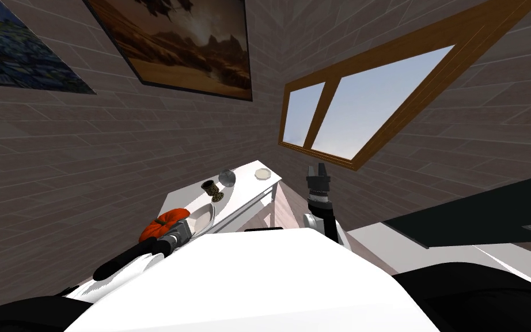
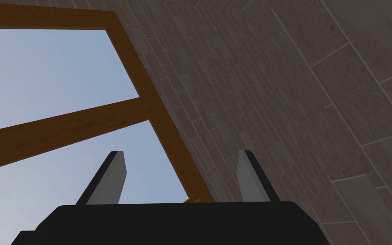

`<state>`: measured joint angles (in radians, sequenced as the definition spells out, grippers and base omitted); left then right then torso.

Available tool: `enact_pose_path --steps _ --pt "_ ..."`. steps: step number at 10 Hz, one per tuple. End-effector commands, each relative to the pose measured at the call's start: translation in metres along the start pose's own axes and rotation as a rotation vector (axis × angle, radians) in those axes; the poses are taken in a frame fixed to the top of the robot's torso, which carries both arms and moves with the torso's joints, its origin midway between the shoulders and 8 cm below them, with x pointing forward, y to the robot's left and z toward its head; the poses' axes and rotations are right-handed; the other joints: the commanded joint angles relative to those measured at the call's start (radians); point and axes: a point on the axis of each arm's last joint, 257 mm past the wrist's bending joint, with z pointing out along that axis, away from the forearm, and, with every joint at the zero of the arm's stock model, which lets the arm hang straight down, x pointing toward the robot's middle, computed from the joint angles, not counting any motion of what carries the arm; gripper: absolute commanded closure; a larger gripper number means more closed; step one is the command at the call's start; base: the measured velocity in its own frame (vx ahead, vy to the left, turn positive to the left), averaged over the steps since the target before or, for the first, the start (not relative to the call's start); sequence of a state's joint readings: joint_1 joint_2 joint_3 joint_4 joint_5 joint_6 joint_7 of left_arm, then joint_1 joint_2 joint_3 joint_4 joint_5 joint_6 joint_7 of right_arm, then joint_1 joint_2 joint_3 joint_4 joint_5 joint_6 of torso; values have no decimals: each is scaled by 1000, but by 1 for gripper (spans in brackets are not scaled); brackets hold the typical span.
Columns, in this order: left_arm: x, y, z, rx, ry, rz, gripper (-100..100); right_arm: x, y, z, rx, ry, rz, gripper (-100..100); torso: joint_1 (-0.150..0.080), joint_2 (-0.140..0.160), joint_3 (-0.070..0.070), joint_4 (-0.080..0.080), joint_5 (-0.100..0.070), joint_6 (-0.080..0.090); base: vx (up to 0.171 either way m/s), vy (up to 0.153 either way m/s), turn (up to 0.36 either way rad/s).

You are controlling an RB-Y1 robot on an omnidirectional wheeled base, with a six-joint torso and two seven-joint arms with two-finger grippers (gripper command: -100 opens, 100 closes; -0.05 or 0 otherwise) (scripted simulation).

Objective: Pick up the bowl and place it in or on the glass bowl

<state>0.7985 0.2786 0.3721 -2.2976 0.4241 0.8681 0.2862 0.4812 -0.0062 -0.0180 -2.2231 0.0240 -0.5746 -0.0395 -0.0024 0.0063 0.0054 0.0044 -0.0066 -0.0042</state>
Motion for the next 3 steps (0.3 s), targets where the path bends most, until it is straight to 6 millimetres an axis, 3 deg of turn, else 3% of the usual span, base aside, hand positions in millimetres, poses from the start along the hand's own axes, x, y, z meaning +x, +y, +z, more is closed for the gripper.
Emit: enact_pose_path --steps 1,3 --pt "0 0 0 0 0 0 0 0 0 0 0 0 0 0 0 0 0 0 0 0 0 0 0" --pt "0 0 0 0 0 0 0 0 0 0 0 0 0 0 0 0 0 0 0 0 0 0 0"
